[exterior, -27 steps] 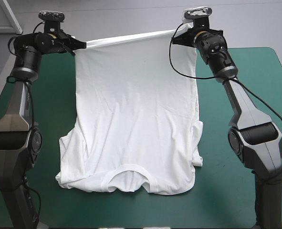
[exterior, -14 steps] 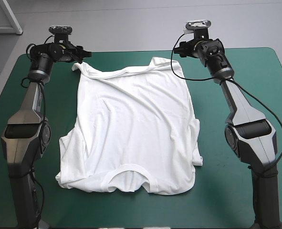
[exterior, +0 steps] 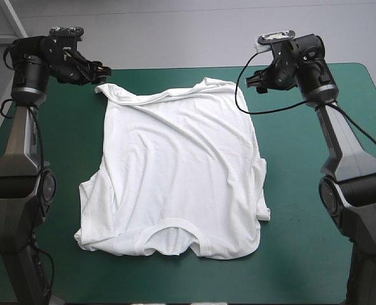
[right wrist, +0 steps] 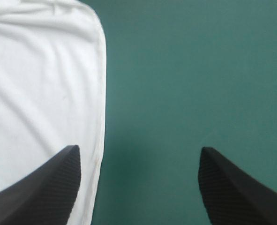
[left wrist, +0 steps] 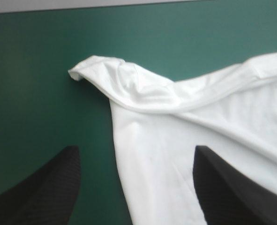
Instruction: Fold the cloth
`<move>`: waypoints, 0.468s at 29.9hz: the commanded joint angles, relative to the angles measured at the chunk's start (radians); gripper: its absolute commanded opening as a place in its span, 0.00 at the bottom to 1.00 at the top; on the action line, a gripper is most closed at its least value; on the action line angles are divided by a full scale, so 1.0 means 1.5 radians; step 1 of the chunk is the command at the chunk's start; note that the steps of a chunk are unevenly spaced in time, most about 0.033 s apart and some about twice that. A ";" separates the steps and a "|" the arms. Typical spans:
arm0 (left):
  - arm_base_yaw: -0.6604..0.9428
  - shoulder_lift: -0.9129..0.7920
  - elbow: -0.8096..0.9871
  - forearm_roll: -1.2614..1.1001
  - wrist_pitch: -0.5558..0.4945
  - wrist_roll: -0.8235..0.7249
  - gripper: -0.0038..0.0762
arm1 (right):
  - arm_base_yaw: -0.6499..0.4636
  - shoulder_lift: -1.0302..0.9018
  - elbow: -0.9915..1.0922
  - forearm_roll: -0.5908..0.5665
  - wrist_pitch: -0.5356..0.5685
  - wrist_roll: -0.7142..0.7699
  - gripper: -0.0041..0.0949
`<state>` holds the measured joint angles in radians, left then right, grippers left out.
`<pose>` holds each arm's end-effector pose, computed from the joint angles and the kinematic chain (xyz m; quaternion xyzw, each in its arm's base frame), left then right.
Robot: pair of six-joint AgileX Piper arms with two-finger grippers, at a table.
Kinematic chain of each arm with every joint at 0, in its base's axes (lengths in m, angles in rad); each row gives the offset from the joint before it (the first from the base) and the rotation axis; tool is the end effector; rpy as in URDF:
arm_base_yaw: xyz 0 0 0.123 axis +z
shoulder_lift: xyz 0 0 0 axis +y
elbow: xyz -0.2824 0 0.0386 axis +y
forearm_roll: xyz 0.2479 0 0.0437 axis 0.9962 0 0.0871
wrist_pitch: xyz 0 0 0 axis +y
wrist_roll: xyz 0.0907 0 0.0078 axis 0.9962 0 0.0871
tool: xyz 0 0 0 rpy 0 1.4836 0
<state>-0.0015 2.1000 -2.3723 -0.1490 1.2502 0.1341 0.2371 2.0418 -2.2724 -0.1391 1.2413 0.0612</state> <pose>0.4597 -0.0135 0.3861 0.0651 0.9379 -0.0522 0.3368 0.4387 0.0937 0.3844 -0.0835 0.9421 -0.0216 0.3241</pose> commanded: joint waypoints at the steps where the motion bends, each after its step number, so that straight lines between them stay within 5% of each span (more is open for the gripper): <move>1: 0.000 -0.128 0.117 0.010 0.027 0.008 0.66 | -0.003 -0.125 0.119 0.010 -0.014 -0.011 0.65; 14: 0.000 -0.489 0.704 0.017 0.026 -0.037 0.66 | 0.003 -0.367 0.549 0.106 -0.015 -0.020 0.63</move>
<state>0.0000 1.4843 -1.4164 -0.0971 1.2494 0.1051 0.2371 1.5752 -1.4925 -0.0155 1.2457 0.0427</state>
